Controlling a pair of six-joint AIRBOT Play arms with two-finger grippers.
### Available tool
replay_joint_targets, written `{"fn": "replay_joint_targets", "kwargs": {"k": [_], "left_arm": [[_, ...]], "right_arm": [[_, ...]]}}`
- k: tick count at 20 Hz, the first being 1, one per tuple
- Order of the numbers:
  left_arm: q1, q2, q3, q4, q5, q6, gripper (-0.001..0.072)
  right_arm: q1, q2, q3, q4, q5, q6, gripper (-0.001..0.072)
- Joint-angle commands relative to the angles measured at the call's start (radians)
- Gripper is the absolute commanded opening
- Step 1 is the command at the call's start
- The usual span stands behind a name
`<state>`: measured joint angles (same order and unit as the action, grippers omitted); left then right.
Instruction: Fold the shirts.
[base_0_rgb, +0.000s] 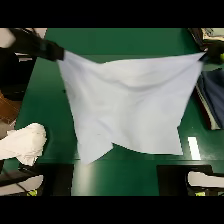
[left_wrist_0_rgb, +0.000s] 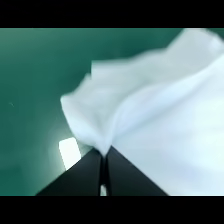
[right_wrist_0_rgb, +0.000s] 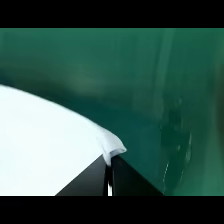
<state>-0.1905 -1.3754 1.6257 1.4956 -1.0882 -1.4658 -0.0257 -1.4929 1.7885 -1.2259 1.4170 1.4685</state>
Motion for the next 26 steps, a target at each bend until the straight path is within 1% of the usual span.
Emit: {"fn": "replay_joint_targets", "kwargs": {"k": [1,2,3,4,5,6,7,8,9,10,13,16,18,20,21,23,26], "left_arm": [[0.037,-0.177,-0.033,0.018,0.063,-0.035,0.0026],[0.059,-0.198,-0.033,0.011,0.058,-0.045,0.0029],[0.077,-0.206,-0.033,0.005,0.05,-0.05,0.0192],[0.098,-0.204,-0.032,-0.01,0.032,-0.05,0.0513],[0.119,-0.199,-0.026,-0.034,-0.002,-0.049,0.0556],[0.144,-0.188,-0.018,-0.059,-0.06,-0.044,0.054],[0.169,-0.171,-0.018,-0.078,-0.119,-0.043,0.054],[0.193,-0.147,-0.021,-0.1,-0.182,-0.024,0.054],[0.212,-0.119,-0.041,-0.125,-0.22,0.004,0.054],[0.227,-0.072,-0.094,-0.141,-0.231,0.008,0.054],[0.235,0.097,-0.36,-0.155,-0.176,0.004,0.054],[0.235,0.261,-0.685,-0.285,-0.117,0.001,0.054],[0.235,0.328,-0.852,-0.351,-0.078,0.007,0.054],[0.234,0.349,-0.961,-0.394,-0.051,0.009,0.054],[0.234,0.349,-0.997,-0.428,-0.035,0.026,0.054],[0.234,0.347,-1.052,-0.518,0.013,0.089,0.054],[0.234,0.347,-1.097,-0.564,0.072,0.098,0.054]], "right_arm": [[0.063,-0.176,0.018,-0.017,-0.022,0.009,0.0015],[0.064,-0.208,0.05,-0.01,-0.022,0.009,0.0016],[0.064,-0.236,0.089,0.011,-0.017,0.009,0.0058],[0.061,-0.255,0.125,0.03,-0.01,0.009,0.026],[0.053,-0.267,0.161,0.05,0.006,0.008,0.0368],[0.04,-0.272,0.19,0.077,0.028,0.007,0.0368],[0.03,-0.266,0.201,0.107,0.051,0.002,0.0367],[0.017,-0.25,0.187,0.134,0.072,-0.018,0.0367],[0.003,-0.224,0.15,0.159,0.092,-0.032,0.0366],[-0.011,-0.188,0.089,0.18,0.103,-0.044,0.0366],[-0.038,-0.054,-0.167,0.227,0.087,-0.075,0.0366],[-0.04,0.081,-0.396,0.267,0.03,-0.108,0.0366],[-0.031,0.151,-0.493,0.266,-0.008,-0.108,0.0366],[-0.032,0.21,-0.558,0.266,-0.046,-0.108,0.0366],[-0.032,0.229,-0.574,0.266,-0.057,-0.108,0.0366],[-0.033,0.263,-0.592,0.266,-0.057,-0.108,0.0366],[-0.033,0.287,-0.591,0.266,-0.057,-0.108,0.0365]]}}
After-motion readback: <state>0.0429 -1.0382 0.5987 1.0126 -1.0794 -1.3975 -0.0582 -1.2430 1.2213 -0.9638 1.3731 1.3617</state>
